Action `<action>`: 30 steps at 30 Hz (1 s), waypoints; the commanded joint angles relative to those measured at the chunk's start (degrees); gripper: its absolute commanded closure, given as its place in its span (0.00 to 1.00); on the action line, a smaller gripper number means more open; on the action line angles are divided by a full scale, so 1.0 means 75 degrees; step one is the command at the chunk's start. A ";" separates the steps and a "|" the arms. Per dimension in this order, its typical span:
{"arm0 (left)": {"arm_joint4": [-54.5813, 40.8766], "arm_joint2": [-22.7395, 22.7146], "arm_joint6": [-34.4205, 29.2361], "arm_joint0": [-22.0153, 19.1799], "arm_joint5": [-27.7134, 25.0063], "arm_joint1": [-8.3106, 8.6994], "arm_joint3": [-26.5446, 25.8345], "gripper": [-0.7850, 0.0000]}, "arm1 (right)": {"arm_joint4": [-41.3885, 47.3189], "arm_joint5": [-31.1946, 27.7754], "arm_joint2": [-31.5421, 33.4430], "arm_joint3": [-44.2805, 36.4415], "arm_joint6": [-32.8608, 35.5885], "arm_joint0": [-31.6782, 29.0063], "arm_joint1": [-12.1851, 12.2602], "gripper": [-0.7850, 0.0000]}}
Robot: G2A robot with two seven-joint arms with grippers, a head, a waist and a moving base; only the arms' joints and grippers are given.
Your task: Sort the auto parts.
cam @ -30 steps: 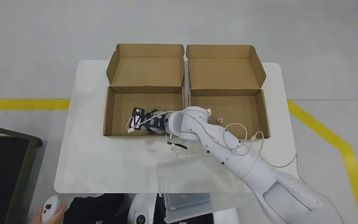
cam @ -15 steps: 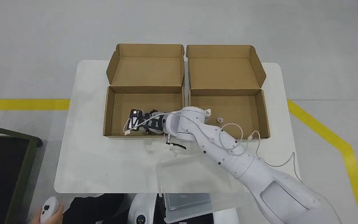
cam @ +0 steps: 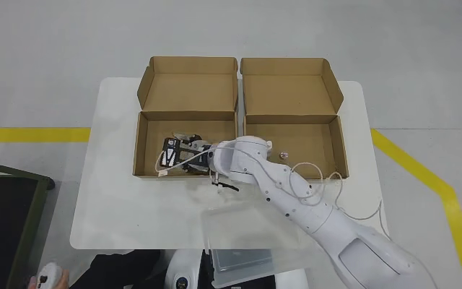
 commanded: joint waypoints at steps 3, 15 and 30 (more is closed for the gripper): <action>0.0000 0.0000 0.0000 0.0000 0.0000 0.0000 0.0000 0.00 | 0.0092 -0.0086 0.0306 -0.0588 -0.0050 -0.0320 0.0103 0.25; 0.0000 0.0000 0.0000 0.0000 0.0000 0.0000 0.0000 0.00 | 0.0397 -0.0615 0.1553 -0.2561 -0.0116 -0.1938 0.0582 0.00; 0.0000 0.0000 0.0000 0.0000 0.0000 0.0000 0.0000 0.00 | 0.0396 -0.1109 0.4261 -0.4286 -0.0793 -0.4133 0.1235 0.00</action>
